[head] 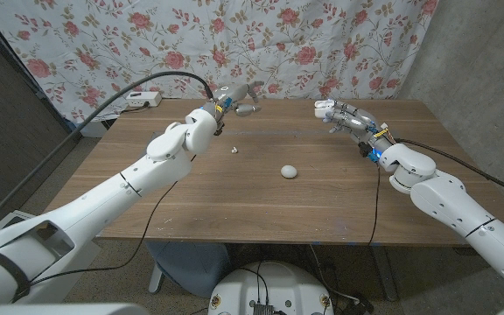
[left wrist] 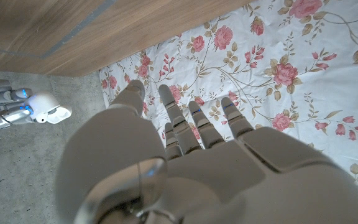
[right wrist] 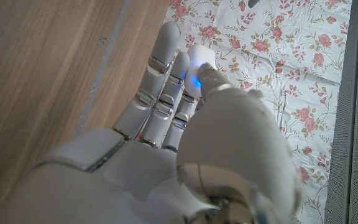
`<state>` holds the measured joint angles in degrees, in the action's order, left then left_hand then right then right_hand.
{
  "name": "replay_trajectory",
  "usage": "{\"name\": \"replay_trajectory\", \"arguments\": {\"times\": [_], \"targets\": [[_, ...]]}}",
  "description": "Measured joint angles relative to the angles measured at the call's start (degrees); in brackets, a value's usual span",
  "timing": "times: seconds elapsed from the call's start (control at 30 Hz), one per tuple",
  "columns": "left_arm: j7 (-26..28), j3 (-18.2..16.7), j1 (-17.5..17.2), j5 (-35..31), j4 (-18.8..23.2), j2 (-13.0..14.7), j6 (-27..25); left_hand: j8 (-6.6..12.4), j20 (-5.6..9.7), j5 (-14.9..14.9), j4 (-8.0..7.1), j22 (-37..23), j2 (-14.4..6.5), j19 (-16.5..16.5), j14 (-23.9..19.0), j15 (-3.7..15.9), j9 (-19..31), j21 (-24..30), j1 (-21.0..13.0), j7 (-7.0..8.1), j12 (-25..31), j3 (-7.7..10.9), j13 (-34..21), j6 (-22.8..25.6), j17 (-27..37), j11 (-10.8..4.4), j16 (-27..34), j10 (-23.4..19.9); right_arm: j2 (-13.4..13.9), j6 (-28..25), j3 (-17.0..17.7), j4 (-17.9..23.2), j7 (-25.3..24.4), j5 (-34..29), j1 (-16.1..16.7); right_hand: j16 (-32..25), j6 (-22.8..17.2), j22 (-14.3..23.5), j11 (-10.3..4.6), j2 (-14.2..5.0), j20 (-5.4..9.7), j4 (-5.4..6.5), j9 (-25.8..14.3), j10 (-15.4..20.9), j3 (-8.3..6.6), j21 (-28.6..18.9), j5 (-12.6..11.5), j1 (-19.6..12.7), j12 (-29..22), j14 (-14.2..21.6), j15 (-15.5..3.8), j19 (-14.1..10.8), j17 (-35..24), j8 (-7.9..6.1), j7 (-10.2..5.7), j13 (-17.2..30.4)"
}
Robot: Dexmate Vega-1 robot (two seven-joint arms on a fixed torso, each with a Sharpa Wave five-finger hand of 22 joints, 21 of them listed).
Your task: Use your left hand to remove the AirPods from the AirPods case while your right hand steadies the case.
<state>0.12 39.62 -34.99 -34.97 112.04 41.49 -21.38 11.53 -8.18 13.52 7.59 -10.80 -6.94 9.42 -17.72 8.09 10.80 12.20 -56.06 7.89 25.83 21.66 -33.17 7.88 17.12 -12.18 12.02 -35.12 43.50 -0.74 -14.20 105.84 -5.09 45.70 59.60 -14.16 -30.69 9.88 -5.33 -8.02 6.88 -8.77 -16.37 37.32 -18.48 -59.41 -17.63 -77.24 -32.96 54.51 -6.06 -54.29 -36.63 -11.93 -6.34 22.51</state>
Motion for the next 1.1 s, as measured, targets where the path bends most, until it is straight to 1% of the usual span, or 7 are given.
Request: {"name": "replay_trajectory", "arguments": {"times": [0.17, 0.33, 0.57, 0.77, 0.8, 0.97, 1.1], "targets": [[0.21, -0.54, 0.48, 0.2, 0.6, -0.42, 1.19, 0.0, 0.0, 0.0, 0.0, 0.0, -0.12, 0.0, 0.0, 0.0, 0.0, 0.0, 0.44, 0.0, -0.22, 0.0, 0.37, 0.0, -0.11, -0.1, 0.0, -0.52, -0.3, 0.0, -0.16, -0.41, -0.27, -0.2, -0.15, 0.0, 0.0, 0.0, 0.0, 0.0, 0.0, 0.0, 0.0, 0.0, 0.0, 0.0, -0.34, 0.0, 0.0, 0.0, 0.0, 0.0, -0.01, 0.0, 0.0, 0.0], [0.39, -0.82, 0.9, 0.12, 1.02, -0.68, 2.43, 0.0, -0.32, 0.0, 0.87, 0.07, -0.71, 0.32, 0.0, 0.0, 0.0, 0.0, -0.15, 0.0, -1.05, 0.87, 1.03, 0.0, -0.37, 0.0, 0.23, -0.62, -0.53, -0.02, -0.39, -0.73, -0.56, -0.55, -0.35, 0.0, 0.0, 0.0, 0.0, 0.0, 0.0, 0.0, 0.0, 0.0, 0.0, -0.05, -0.5, 0.0, 0.0, 0.0, 0.0, 0.0, -0.01, 0.0, 0.0, 0.0], [0.5, -0.93, 1.51, -0.77, 1.17, -0.91, 4.25, 0.0, -0.32, 0.0, 0.85, 0.15, -0.85, 0.32, 0.0, 0.0, 0.0, 0.0, -0.29, 0.0, -1.71, 0.85, 1.8, 0.0, -0.64, 0.0, 0.5, -0.61, -0.69, -0.05, -0.81, -0.87, -1.46, -1.82, -0.5, 0.0, -0.22, 0.0, 0.0, 0.0, 0.0, 0.0, 0.0, 0.0, 0.0, -0.35, -0.5, 0.0, 0.0, 0.0, 0.0, 0.0, -0.03, 0.0, 0.22, -0.13], [0.51, -1.11, 2.03, -1.15, 1.3, -1.02, 5.75, 0.0, -0.1, -0.65, 0.2, 0.15, 0.53, 0.53, 0.01, -0.01, 0.0, 0.0, 1.54, 0.21, -2.61, -0.46, 2.58, 0.21, -0.83, -0.1, 0.7, -1.33, -0.69, -0.05, -1.12, -0.57, -2.15, -3.04, -0.54, 0.0, -0.22, 0.0, 0.0, 0.0, 0.0, 0.01, 0.0, 0.0, 0.01, -0.34, -0.49, 0.0, 0.0, -0.01, -0.01, 0.0, -0.03, 0.0, 0.22, -0.61], [0.51, -1.2, 2.17, -1.16, 1.31, -1.06, 6.18, 0.0, -0.02, -0.84, 0.05, 0.15, 0.61, 0.62, 0.01, 0.0, 0.0, 0.0, 2.0, 0.21, -2.61, -0.61, 2.64, 0.21, -0.9, -0.21, 0.92, -1.61, -0.69, -0.05, -1.16, -0.51, -2.23, -3.23, -0.55, 0.0, -0.22, 0.0, 0.12, 0.0, 0.0, 0.01, 0.0, 0.15, 0.01, -0.34, -0.49, 0.0, -0.02, -0.01, -0.01, 0.0, -0.03, 0.0, 0.22, -5.18], [0.09, -1.58, 2.72, -1.03, 1.4, -1.28, 7.95, 0.0, -0.01, -0.89, -0.49, 0.15, 0.79, 0.63, -0.31, 0.3, 0.0, 0.0, 3.16, 0.21, -3.18, -1.15, 3.19, 0.21, -0.9, -0.01, 0.92, -2.04, -0.79, -0.05, -1.42, -0.37, -2.69, -3.93, -0.57, 0.0, -0.22, 0.0, 0.18, 0.0, 0.0, 0.01, 0.0, 0.23, 0.01, -0.57, -0.49, 0.0, -0.05, -0.09, -0.09, 0.0, -0.03, 0.0, 0.22, -5.37], [-0.54, -1.72, 3.18, -1.02, 1.53, -1.36, 9.06, 0.0, 0.21, -1.33, -0.58, 0.15, 1.32, 0.4, -0.31, 0.3, 0.0, 0.0, 3.69, 0.21, -3.38, -1.55, 3.44, 0.21, -1.17, -0.31, 0.92, -2.35, -0.84, -0.05, -1.55, -0.25, -2.99, -4.31, -0.57, 0.0, -0.22, 0.0, 0.18, 0.0, 0.0, 0.01, 0.0, 0.23, 0.01, -0.57, -0.48, 0.0, -0.05, -0.1, -0.1, 0.0, -0.03, 0.0, 0.22, -5.37]]}}
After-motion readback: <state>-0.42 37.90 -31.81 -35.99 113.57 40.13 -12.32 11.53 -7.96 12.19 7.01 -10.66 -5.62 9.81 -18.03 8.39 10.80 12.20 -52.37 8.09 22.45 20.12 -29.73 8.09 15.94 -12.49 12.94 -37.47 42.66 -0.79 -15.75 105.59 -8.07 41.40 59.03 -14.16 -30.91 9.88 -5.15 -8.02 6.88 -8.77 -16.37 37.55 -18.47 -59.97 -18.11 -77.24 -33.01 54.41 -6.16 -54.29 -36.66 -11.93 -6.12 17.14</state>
